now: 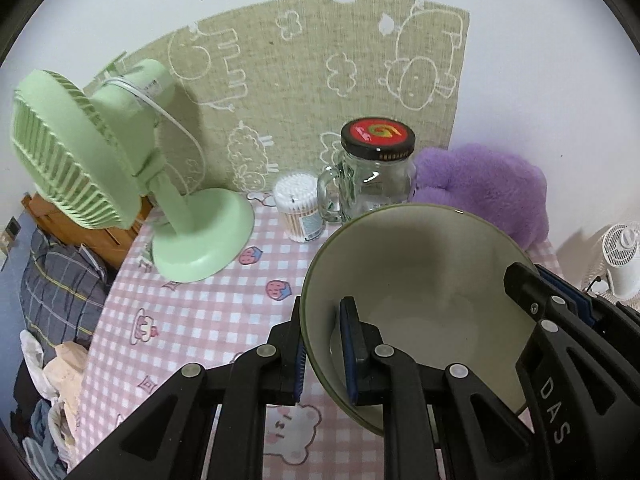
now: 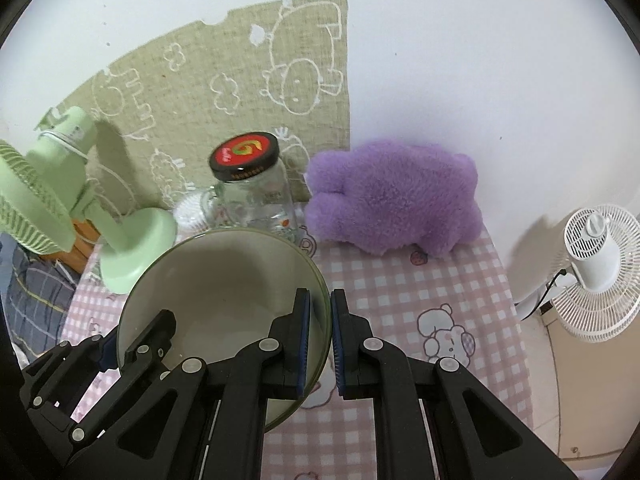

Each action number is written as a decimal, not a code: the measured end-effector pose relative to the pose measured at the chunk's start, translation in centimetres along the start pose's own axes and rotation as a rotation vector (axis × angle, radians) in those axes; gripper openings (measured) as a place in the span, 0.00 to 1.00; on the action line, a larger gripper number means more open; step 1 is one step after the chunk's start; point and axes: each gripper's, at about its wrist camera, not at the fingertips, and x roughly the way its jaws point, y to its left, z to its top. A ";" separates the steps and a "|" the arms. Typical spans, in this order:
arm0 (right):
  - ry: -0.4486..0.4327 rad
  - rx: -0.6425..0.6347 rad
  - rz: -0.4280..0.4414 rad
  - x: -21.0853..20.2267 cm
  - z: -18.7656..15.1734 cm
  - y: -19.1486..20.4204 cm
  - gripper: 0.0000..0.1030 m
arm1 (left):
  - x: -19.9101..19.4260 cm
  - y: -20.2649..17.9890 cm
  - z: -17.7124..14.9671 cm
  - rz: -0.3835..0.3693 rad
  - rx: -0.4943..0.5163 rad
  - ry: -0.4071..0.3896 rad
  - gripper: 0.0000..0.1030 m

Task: Organize plates and bowls
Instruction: 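Lift the patterned bowl with both grippers and carry it toward the plate stack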

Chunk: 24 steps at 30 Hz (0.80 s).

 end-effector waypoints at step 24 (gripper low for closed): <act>-0.094 0.002 -0.036 -12.1 -3.9 2.9 0.13 | -10.7 4.4 -4.3 -0.055 -0.041 -0.076 0.12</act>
